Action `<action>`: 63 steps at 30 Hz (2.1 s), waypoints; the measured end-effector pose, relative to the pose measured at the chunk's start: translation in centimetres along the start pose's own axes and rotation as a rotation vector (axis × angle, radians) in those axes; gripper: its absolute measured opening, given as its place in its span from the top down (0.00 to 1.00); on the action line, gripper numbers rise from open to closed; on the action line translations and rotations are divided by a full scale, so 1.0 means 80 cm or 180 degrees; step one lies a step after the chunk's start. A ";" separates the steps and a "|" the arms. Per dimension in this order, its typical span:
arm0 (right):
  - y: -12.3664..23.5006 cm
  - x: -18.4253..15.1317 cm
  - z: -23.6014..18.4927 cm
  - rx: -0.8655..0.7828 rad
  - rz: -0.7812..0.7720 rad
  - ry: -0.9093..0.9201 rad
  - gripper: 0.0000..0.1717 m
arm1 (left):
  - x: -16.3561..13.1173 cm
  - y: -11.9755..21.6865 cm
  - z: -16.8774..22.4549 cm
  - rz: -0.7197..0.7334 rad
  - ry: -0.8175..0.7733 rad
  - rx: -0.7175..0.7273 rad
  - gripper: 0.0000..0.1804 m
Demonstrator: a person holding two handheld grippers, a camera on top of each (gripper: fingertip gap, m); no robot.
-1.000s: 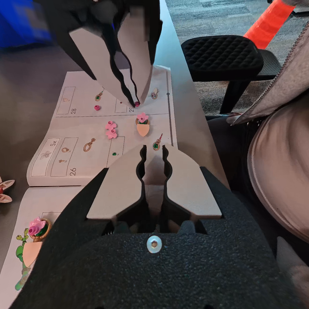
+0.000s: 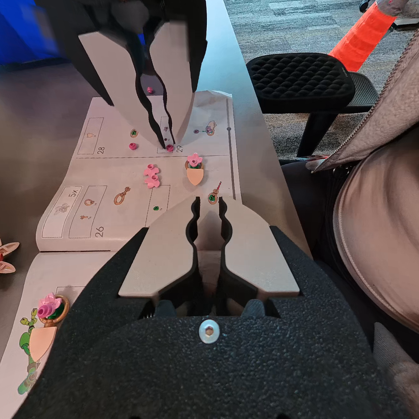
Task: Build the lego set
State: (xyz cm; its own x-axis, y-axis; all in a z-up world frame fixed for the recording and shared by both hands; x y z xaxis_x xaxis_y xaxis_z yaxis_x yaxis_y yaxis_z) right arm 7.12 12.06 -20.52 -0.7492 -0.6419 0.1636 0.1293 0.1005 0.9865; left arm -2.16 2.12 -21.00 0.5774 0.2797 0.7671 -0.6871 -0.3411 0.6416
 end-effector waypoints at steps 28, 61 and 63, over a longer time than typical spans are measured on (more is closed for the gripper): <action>0.017 0.027 -0.026 0.0132 0.0409 -0.0400 0.97 | 0.021 -0.010 -0.002 0.0270 -0.0069 0.0280 0.87; -0.013 0.066 -0.055 0.0037 0.0251 -0.0604 0.94 | -0.006 0.032 -0.027 0.0326 0.0276 0.0415 0.90; -0.016 0.067 -0.055 0.0064 0.0193 -0.0591 0.95 | -0.007 0.032 -0.028 0.0336 0.0281 0.0404 0.90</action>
State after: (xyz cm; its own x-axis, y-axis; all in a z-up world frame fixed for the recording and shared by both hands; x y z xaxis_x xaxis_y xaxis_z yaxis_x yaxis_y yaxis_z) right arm 5.78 5.15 -20.95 -0.8476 -0.4831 0.2195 0.1663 0.1510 0.9745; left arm -5.19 3.10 -19.79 0.4603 0.3123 0.8310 -0.6773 -0.4816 0.5561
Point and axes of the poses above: each gripper's, where its closed fingertips meet, y back along the fingers, x out of its top, z = x × y across the jaws, the point moved 6 cm from there along y, back along the fingers, and after that the axes turned 5 degrees about -z, right-handed, at the moved point
